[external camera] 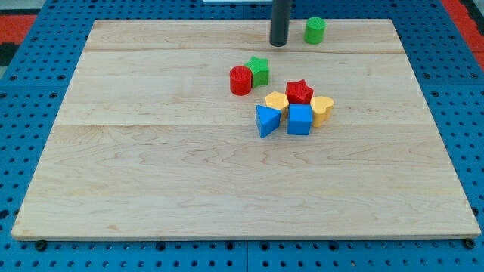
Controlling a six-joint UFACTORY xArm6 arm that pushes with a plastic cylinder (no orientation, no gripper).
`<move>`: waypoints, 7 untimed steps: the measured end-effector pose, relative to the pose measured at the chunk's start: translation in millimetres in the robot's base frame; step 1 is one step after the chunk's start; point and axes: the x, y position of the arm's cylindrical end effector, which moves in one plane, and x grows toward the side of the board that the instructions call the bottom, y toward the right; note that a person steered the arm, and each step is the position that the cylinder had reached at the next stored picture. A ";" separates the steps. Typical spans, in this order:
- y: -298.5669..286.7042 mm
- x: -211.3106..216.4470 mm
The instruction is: Move the green star towards the red circle
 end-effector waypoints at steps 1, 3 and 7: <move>26.7 -23.0; 41.9 8.9; -79.0 123.4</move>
